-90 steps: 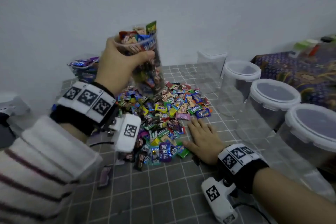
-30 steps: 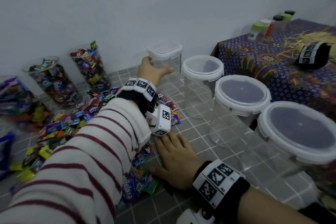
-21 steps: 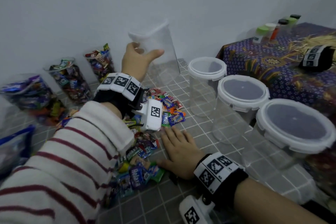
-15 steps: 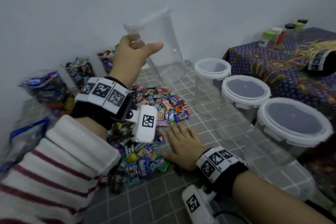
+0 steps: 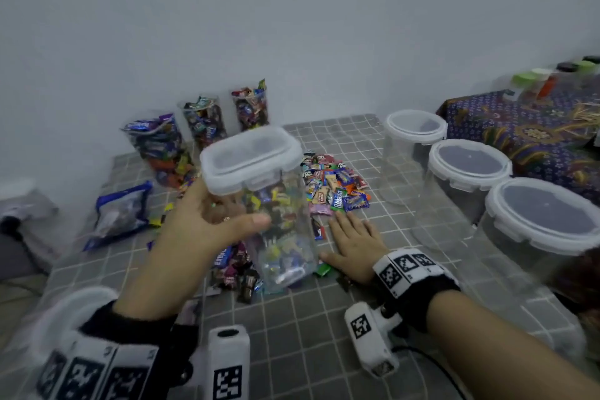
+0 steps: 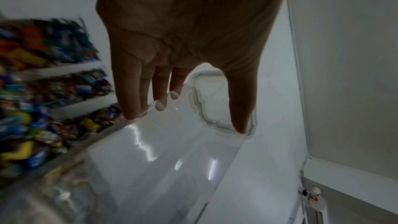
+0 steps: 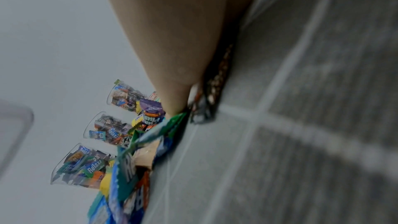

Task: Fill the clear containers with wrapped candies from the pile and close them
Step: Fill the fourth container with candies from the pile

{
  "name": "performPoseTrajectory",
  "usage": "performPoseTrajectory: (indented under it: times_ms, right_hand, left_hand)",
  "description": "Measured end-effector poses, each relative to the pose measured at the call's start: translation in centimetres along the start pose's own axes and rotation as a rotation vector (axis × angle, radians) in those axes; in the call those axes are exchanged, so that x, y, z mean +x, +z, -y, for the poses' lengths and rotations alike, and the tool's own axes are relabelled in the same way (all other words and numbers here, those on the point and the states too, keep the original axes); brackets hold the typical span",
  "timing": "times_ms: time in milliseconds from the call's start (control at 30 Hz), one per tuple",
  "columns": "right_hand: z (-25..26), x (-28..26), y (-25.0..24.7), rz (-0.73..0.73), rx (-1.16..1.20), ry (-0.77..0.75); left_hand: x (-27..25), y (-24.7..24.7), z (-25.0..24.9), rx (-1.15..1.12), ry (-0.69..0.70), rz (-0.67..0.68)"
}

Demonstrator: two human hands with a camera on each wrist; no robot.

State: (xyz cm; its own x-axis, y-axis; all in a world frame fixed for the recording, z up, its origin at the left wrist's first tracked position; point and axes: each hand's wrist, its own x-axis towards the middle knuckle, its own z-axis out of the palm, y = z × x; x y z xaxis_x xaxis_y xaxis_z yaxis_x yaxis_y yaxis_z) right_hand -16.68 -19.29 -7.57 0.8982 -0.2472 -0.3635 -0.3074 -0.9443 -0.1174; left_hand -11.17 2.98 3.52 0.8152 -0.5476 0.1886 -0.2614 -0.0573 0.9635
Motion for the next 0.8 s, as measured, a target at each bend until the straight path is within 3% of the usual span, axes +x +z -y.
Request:
performPoseTrajectory:
  times_ms: [200,300,800]
  right_hand:
    - [0.3,-0.1,0.0,-0.023,0.003,0.013]
    - [0.3,-0.1,0.1,-0.021,0.004,0.016]
    - [0.0,0.2,0.2,-0.012,0.022,0.021]
  left_hand:
    - [-2.7,0.2,3.9,-0.037,-0.117,0.126]
    - [-3.5,0.3,4.7,-0.004,-0.094,0.196]
    - [-3.2,0.7,4.6,-0.01,-0.11,0.209]
